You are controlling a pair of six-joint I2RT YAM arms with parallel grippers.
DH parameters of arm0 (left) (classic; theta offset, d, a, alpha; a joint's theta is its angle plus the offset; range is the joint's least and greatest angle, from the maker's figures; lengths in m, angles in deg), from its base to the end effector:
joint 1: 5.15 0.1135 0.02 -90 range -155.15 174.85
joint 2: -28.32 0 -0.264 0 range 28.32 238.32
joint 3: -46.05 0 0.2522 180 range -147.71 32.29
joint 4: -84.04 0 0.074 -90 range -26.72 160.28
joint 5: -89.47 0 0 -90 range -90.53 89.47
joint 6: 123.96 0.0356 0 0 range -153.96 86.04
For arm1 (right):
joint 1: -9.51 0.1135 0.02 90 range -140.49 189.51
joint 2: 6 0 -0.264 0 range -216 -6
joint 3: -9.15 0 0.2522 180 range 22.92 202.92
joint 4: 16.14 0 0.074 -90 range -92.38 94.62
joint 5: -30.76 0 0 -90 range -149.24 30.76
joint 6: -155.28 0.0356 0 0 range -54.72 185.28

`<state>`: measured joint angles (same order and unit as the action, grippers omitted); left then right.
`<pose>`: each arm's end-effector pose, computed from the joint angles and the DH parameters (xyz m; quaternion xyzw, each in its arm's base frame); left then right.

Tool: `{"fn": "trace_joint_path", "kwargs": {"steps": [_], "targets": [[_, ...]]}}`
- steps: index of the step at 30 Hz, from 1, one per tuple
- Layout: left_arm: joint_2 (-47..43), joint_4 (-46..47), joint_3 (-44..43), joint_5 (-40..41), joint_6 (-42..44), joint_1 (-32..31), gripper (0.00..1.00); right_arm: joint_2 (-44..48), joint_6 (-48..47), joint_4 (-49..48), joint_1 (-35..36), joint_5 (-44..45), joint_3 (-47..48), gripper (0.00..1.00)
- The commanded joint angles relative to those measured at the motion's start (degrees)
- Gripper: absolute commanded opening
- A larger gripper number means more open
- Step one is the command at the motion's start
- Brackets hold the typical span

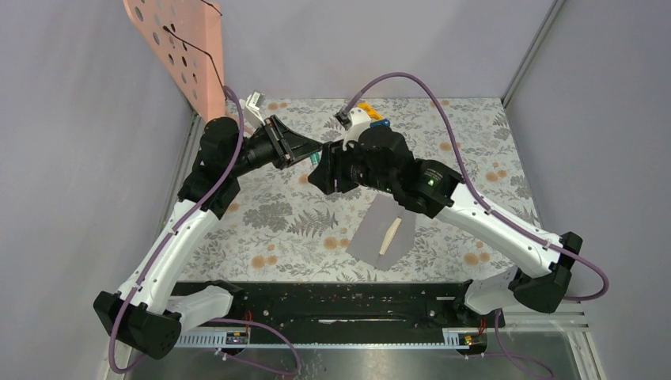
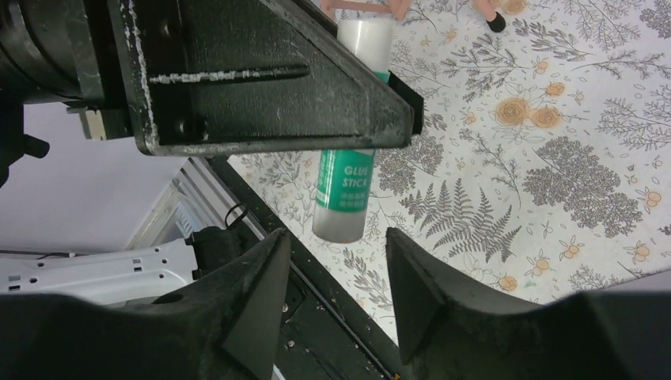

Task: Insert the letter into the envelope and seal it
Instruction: Unscrew the solid glue.

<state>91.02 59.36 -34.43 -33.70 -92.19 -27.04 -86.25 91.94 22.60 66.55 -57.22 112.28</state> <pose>0.2174 -0.1083 0.4126 -0.0438 0.7405 -0.5726 0.3491 0.1714 0.2620 0.4418 -0.1988 0.7727 0.3916 0.4583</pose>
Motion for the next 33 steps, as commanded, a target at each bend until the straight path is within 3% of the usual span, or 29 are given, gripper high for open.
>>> {"fn": "trace_joint_path", "kwargs": {"steps": [1, 7, 17, 19, 23, 25, 29, 33], "targets": [[-1.17, 1.34, -1.09, 0.61, 0.58, 0.07, 0.00, -1.58, 0.15, 0.43, 0.38, 1.07, 3.76, 0.52], [-1.35, 1.28, -1.17, 0.15, 0.93, 0.16, 0.00, -1.51, 0.38, -1.23, 0.35, 1.09, 3.21, 0.46], [-1.95, 3.32, 0.25, -0.89, -0.12, 0.27, 0.00, -1.28, 1.62, -2.70, 0.39, 1.55, 2.25, 0.24], [-2.24, 3.13, 0.32, -0.72, 0.02, 0.38, 0.00, -1.19, 1.89, -3.15, 0.38, 1.42, 1.93, 0.25], [-2.57, 2.83, 0.52, -0.57, 0.12, 0.49, 0.00, -1.26, 2.24, -4.19, 0.33, 0.89, 1.92, 0.45], [-2.58, 2.84, 0.52, -0.58, 0.12, 0.49, 0.00, -1.39, 2.34, -4.31, 0.36, 0.87, 2.27, 0.47], [-2.64, 2.90, 0.51, -0.58, 0.14, 0.54, 0.00, -1.59, 2.77, -4.85, 0.41, 0.74, 2.32, 0.46], [-2.69, 3.20, 0.76, -0.60, -0.02, 0.53, 0.00, -1.65, 2.91, -4.95, 0.31, 0.68, 2.27, 0.29]]}}
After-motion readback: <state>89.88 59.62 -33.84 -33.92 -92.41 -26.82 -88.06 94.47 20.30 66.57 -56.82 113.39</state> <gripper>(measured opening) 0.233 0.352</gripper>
